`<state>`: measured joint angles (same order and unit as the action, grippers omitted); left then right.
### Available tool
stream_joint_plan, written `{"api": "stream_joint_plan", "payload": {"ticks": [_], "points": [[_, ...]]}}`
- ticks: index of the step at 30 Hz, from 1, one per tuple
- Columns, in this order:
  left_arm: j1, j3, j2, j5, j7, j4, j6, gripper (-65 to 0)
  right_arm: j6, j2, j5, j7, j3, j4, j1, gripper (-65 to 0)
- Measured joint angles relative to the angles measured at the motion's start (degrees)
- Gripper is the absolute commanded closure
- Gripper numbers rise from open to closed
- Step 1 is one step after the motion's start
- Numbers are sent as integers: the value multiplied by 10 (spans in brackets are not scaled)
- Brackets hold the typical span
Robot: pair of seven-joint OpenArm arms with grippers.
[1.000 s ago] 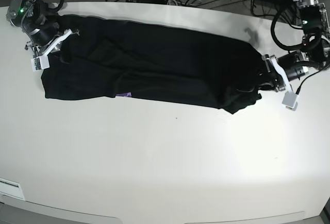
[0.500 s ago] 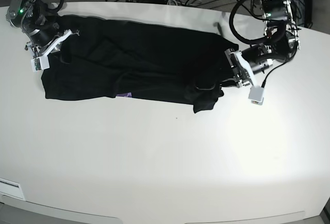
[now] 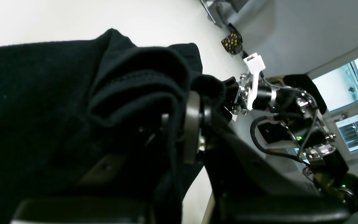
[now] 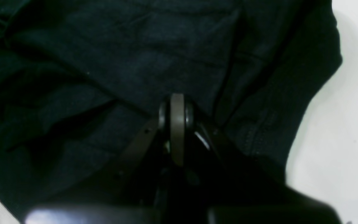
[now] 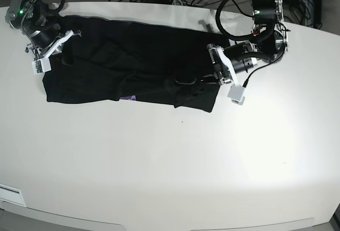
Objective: Fold the T-shirt properly
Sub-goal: 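Lay the strip end down over the middle of the strip with left gripper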
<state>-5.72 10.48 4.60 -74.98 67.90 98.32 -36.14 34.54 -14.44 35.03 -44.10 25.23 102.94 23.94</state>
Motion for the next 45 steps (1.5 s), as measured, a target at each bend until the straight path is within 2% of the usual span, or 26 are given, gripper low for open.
{"api": "stream_joint_plan", "payload": {"ticks": [1,4,5,6,7,9,16,17,18,20,21,27,31,34,36,39,45], "points": [[0,0,0,0,0,0,0,-38,0,-2,6,-4,0,0,0,0],[0,0,0,-1,0,0,0,-303,17,-9,30,-27,0,0,0,0],[0,0,0,-12,0,0,0,-372,17,-11,37,-32,0,0,0,0],[0,0,0,-33,0,0,1,-402,17,-11,36,-31,0,0,0,0],[0,0,0,-52,0,0,1,-405,17,-11,36,-31,0,0,0,0],[0,0,0,-73,8,0,1,-405,17,-11,36,-31,0,0,0,0],[0,0,0,-69,12,0,1,-392,17,-11,36,-31,0,0,0,0],[0,0,0,-69,11,0,1,-348,17,-11,36,-31,0,0,-2,0],[0,0,0,-69,11,0,1,-267,17,-11,36,-31,0,0,-2,0],[0,0,0,-66,11,0,-4,-50,17,-11,36,-32,0,0,-4,0],[0,0,0,-55,11,0,-11,0,17,-11,36,-33,0,0,-6,0],[2,1,0,14,-10,0,-16,0,17,-11,36,-34,0,0,-8,0],[17,30,4,97,-37,0,-16,0,17,-11,36,-33,0,0,-8,0],[29,48,28,175,-75,0,14,0,17,-11,36,-33,0,0,-8,0],[30,50,44,211,-79,0,29,0,17,-11,36,-34,0,0,-8,0],[25,43,61,191,-63,0,32,0,17,-11,36,-33,0,0,-8,0],[4,20,75,48,1,0,-17,0,17,-11,36,-34,0,0,-8,0]]}}
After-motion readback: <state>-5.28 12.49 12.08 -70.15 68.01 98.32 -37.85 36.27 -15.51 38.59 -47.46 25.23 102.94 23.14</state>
